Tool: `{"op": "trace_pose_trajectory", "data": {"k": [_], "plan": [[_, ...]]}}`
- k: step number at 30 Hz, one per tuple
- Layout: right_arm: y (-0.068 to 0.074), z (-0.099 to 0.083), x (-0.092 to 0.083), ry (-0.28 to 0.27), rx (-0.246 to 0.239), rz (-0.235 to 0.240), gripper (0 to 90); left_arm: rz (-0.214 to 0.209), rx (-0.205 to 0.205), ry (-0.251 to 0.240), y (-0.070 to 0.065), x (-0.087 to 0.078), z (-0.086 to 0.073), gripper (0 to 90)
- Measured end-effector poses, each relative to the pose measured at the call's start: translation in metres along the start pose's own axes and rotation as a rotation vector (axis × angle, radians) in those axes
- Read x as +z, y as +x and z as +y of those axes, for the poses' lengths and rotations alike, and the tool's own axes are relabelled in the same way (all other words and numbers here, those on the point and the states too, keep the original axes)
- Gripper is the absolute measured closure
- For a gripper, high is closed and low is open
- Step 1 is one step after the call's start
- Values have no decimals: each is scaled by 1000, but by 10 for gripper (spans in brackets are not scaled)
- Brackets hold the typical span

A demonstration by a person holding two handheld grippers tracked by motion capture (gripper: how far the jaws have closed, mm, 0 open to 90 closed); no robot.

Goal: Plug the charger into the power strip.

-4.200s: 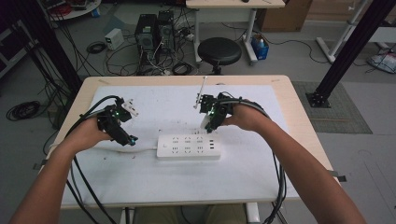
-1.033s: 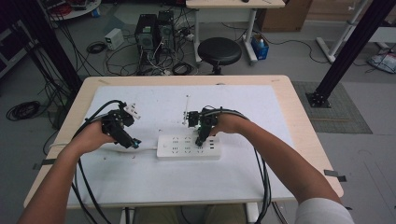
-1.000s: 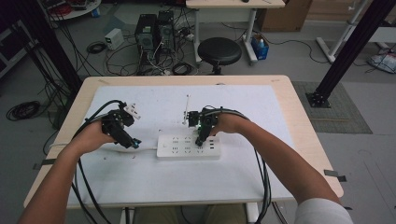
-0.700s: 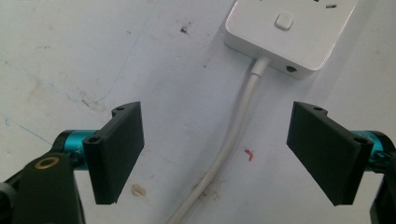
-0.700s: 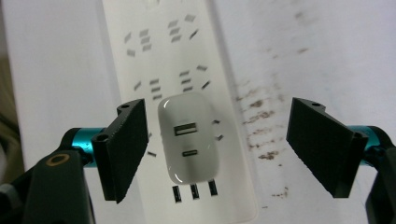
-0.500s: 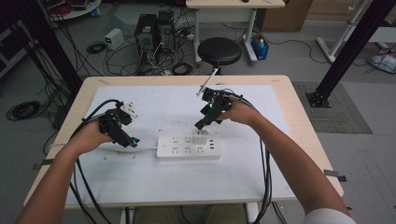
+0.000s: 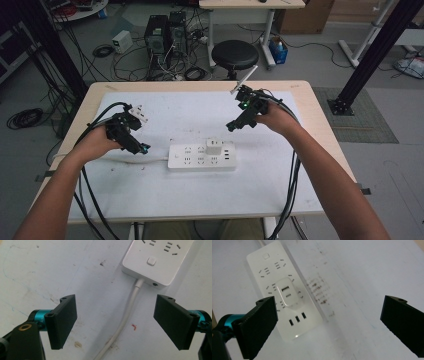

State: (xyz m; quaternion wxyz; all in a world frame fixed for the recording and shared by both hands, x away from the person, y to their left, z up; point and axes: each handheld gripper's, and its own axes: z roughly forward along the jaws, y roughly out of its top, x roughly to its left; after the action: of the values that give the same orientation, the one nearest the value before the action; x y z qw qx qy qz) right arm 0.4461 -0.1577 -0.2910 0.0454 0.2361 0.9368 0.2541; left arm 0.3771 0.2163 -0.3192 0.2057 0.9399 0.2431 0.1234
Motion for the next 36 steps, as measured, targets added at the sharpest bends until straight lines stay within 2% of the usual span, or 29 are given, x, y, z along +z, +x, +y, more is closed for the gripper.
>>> {"op": "trace_pose_trajectory", "data": {"k": [1, 2, 4, 6, 9, 16, 22, 23, 28, 32, 36], "plan": [[-1, -4, -5, 2, 9, -15, 5, 3, -9, -8, -1, -1, 1, 189], [-1, -8, -9, 12, 20, -22, 5, 5, 6, -1, 0, -2, 1, 188], [-2, -17, -19, 27, 32, -38, 6, 11, -11, -14, -2, -3, 1, 189], [0, -25, -30, 38, 48, -47, 6, 19, -2, 0, -2, -4, 1, 189], [5, -41, -44, 47, 68, -82, 6, 38, -13, 4, -5, -5, 1, 189], [11, -79, -61, 35, 130, -130, 6, 75, -39, -19, -8, -13, -2, 189], [14, -94, -66, 27, 152, -154, 6, 94, -46, -25, -10, -16, -4, 189], [14, -99, -66, 16, 158, -150, 6, 102, -48, -12, -8, -17, -6, 189], [15, -106, -61, 18, 163, -149, 6, 124, -87, -13, -6, -17, -10, 189], [17, -109, -55, 20, 166, -139, 7, 118, -77, -12, -7, -18, -12, 189], [17, -112, -51, 18, 168, -134, 7, 124, -86, -12, -8, -19, -12, 189]]}}
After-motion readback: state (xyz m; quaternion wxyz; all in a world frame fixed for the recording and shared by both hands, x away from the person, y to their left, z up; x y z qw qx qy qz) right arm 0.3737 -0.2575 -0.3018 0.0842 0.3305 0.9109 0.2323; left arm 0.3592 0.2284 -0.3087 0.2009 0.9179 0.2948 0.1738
